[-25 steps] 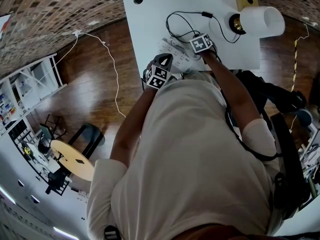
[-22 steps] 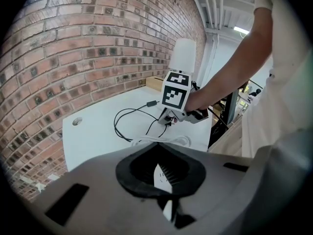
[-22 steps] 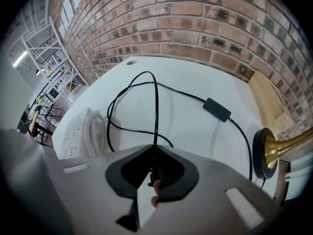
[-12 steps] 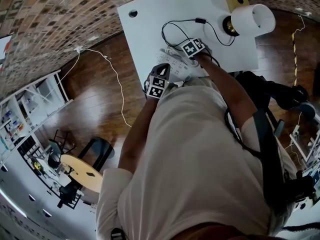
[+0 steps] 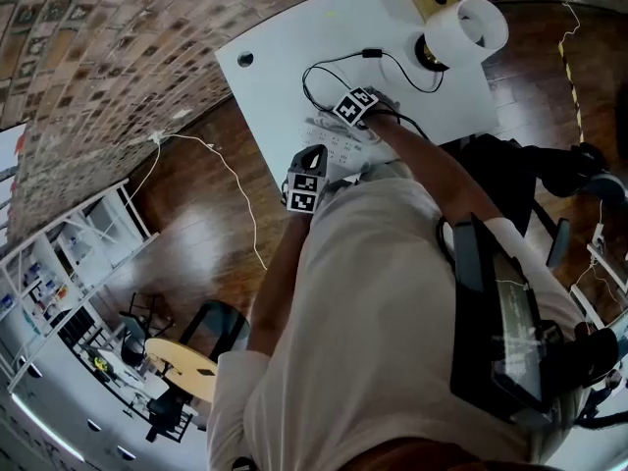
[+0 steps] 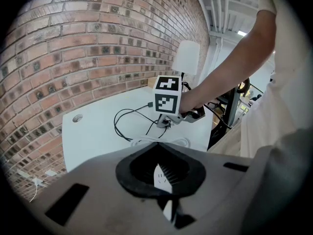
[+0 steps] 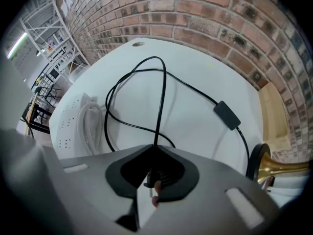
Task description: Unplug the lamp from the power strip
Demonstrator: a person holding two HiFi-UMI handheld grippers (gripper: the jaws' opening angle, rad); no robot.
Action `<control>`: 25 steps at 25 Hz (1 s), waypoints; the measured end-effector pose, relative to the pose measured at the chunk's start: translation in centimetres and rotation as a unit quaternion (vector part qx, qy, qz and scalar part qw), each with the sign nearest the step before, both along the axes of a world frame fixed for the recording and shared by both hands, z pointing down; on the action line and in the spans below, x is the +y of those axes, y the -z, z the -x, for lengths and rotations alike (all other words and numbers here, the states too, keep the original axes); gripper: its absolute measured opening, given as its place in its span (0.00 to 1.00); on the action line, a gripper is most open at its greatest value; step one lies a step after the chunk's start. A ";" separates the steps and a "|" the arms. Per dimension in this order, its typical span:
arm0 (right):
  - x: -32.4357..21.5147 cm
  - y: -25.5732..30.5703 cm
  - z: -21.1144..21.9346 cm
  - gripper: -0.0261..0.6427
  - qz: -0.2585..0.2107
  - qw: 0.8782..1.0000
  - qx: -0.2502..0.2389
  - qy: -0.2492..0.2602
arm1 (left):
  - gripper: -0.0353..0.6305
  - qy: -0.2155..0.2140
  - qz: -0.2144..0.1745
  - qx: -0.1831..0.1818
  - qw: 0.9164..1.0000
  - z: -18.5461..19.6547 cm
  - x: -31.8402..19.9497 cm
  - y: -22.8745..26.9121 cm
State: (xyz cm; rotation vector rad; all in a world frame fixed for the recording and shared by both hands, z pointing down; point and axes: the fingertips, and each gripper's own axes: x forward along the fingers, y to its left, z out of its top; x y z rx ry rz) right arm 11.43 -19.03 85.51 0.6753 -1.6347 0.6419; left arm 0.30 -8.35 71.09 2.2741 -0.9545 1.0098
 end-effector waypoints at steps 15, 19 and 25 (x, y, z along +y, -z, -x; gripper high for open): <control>0.0 3.7 -0.4 0.37 -0.066 0.995 -0.062 0.037 | 0.06 0.020 -0.003 0.012 1.000 -0.2 -0.1 -0.1; -0.1 6.6 -1.2 0.42 -0.099 0.990 -0.096 0.030 | 0.06 0.038 -0.015 0.035 0.999 -0.2 -1.0 0.5; 0.0 10.3 -2.9 0.43 -0.164 0.978 -0.122 0.027 | 0.06 0.055 -0.023 0.049 0.997 1.1 -1.7 1.3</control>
